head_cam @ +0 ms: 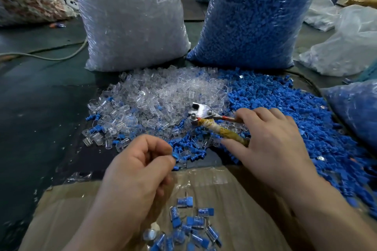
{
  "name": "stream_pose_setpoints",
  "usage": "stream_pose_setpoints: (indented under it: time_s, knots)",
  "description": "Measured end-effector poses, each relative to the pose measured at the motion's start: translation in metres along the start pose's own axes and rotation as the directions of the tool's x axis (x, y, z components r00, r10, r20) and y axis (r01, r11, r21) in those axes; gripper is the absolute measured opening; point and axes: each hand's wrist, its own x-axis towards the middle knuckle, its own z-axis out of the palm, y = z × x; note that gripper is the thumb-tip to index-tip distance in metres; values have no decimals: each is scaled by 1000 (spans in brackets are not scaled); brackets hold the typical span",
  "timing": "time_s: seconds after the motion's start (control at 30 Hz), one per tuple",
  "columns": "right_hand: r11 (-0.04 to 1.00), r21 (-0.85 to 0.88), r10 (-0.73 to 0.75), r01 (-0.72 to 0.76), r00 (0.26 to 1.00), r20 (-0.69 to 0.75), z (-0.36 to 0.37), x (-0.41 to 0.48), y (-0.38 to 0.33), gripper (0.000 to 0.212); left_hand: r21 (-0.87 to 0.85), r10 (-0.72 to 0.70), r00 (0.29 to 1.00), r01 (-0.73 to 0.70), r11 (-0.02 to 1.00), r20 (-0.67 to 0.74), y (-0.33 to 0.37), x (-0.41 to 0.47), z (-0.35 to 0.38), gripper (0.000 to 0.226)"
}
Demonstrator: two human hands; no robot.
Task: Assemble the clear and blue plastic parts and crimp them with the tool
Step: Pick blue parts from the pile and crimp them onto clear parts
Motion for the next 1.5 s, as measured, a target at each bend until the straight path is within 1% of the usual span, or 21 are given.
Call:
stream_pose_setpoints:
  time_s: [0.17, 0.3, 0.37, 0.47, 0.57, 0.63, 0.73, 0.83, 0.9, 0.97, 1.0, 1.03, 1.07, 1.1, 1.13, 1.17, 1.23, 1.27, 1.33, 1.4, 1.5]
  knots:
    - [999, -32, 15, -12, 995, 99, 3, 6, -1, 73, 33, 9, 999, -8, 999, -52, 3, 0, 4, 31]
    - [992, 96, -72, 78, 996, -61, -1, -4, -9, 62, 68, 23, 997, -18, 998, -75, 1, -2, 6, 27]
    - [953, 208, -193, 220, 971, -143, -5, -15, -26, 48, 164, 87, 990, -68, 984, -110, -1, -4, 9, 23]
    - [884, 212, -396, 417, 908, -136, -2, -25, -48, 25, 320, 253, 961, -206, 925, -111, -3, -8, 12, 20]
    - [853, 220, -445, 474, 880, -168, 1, -25, -49, 16, 413, 390, 918, -329, 849, -71, -3, -12, 12, 15]
    - [835, 248, -452, 491, 870, -199, 0, -26, -48, 21, 379, 410, 910, -361, 852, -55, 0, -13, 11, 4]
    - [793, 304, -484, 528, 849, -212, -4, -27, -49, 23, 285, 334, 941, -308, 908, -49, 2, -10, 5, 35]
    - [757, 327, -529, 565, 825, -202, -6, -29, -52, 24, 262, 210, 975, -223, 939, 77, -1, -5, -1, 55]
    - [762, 412, -483, 500, 862, -153, -9, -32, -56, 25, 189, 184, 975, -206, 960, 127, -1, -5, -5, 54]
    - [727, 641, -328, 248, 945, 7, -12, -35, -62, 25, 142, 256, 954, -278, 950, 155, -2, -6, -7, 50]
    - [606, 794, -264, 47, 953, 146, -15, -36, -64, 24, 146, 315, 933, -340, 929, 173, -2, -7, -8, 50]
    - [424, 887, -234, -184, 924, 304, -17, -36, -65, 21, 149, 368, 908, -400, 904, 200, -1, -8, -8, 49]
    - [288, 891, -238, -350, 875, 421, -21, -35, -64, 19, 153, 403, 885, -442, 884, 233, 1, -10, -8, 45]
    - [281, 877, -256, -390, 850, 461, -24, -34, -62, 18, 167, 419, 869, -469, 867, 265, 2, -11, -9, 41]
    - [375, 857, -256, -353, 849, 462, -24, -34, -59, 19, 199, 418, 863, -479, 855, 284, 4, -10, -11, 36]
    - [541, 804, -240, -248, 870, 430, -23, -33, -56, 23, 258, 405, 866, -479, 839, 292, 5, -10, -15, 31]
    - [842, 539, -243, 28, 911, 332, -20, -32, -49, 31, 434, 368, 883, -465, 772, 292, 8, -6, -24, 21]
    - [915, 381, -256, 129, 918, 303, -19, -32, -47, 33, 521, 342, 891, -453, 723, 300, 8, -4, -27, 15]
    - [951, 206, -287, 230, 905, 315, -17, -33, -46, 32, 665, 268, 901, -434, 608, 342, 8, -2, -29, 9]
    - [945, 190, -321, 267, 871, 371, -15, -34, -48, 28, 724, 232, 895, -444, 528, 380, 6, -2, -26, 9]
    - [924, 245, -375, 294, 825, 422, -12, -36, -52, 18, 694, 215, 866, -493, 525, 453, 6, -3, -21, 24]
